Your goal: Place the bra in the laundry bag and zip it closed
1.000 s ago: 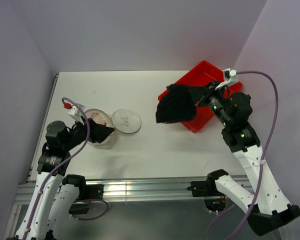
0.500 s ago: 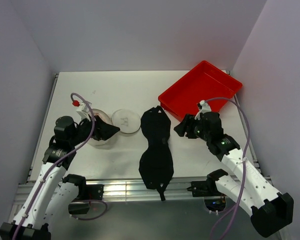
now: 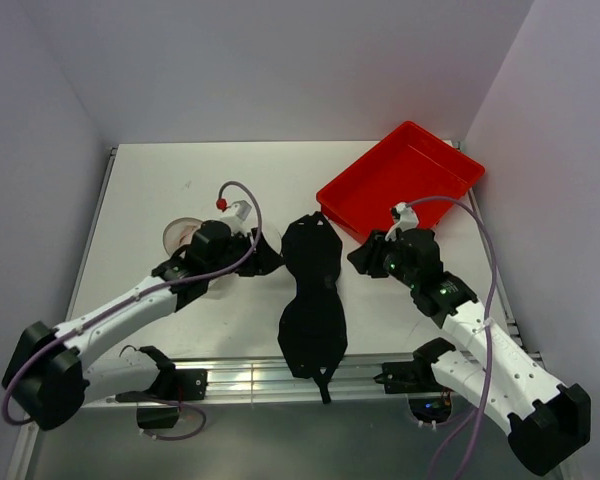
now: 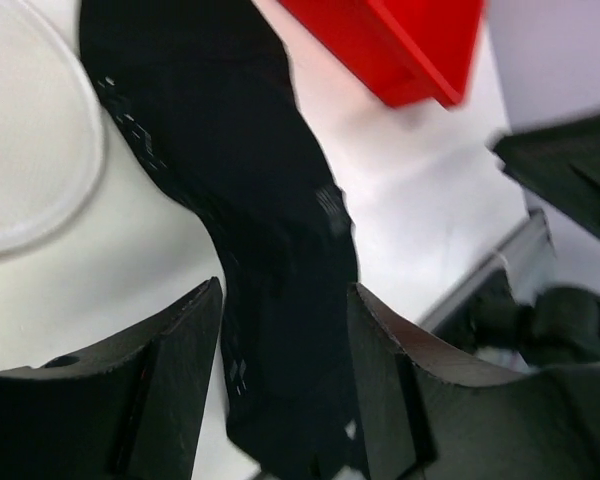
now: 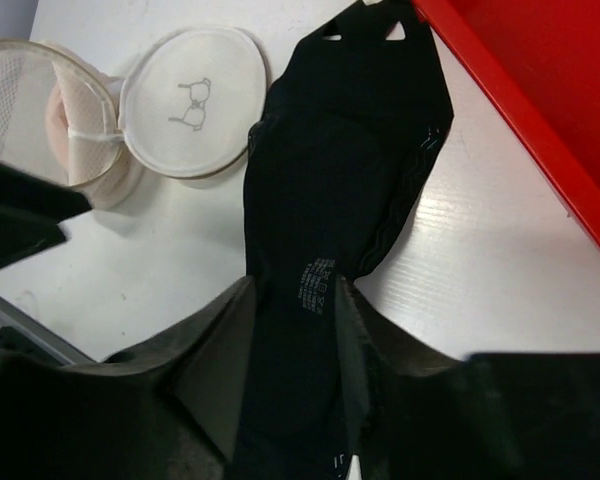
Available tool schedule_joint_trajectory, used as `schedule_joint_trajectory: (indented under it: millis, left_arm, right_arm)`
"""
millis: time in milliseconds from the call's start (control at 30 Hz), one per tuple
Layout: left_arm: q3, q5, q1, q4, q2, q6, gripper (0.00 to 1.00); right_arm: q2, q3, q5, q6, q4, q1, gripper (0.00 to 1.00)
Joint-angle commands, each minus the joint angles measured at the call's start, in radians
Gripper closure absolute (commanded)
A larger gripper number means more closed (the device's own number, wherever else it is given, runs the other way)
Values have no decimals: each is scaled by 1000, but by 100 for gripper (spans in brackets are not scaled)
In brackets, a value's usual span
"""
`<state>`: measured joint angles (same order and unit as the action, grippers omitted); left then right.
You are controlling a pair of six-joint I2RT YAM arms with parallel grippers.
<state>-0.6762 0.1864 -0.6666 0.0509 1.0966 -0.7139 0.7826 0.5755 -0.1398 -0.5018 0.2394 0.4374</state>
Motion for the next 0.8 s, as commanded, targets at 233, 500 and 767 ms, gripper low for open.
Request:
schedule_joint_trajectory:
  millis: [233, 500, 767]
  left_arm:
    - [-169, -284, -14, -215, 368, 4, 48]
    - [-361, -234, -14, -189, 635, 93, 49]
    - [-486, -257, -19, -117, 786, 156, 50]
  right_arm:
    - [-97, -58, 46, -12, -68, 15, 68]
    - [-120, -81, 20, -7, -89, 17, 70]
    - [-132, -86, 23, 14, -84, 17, 70]
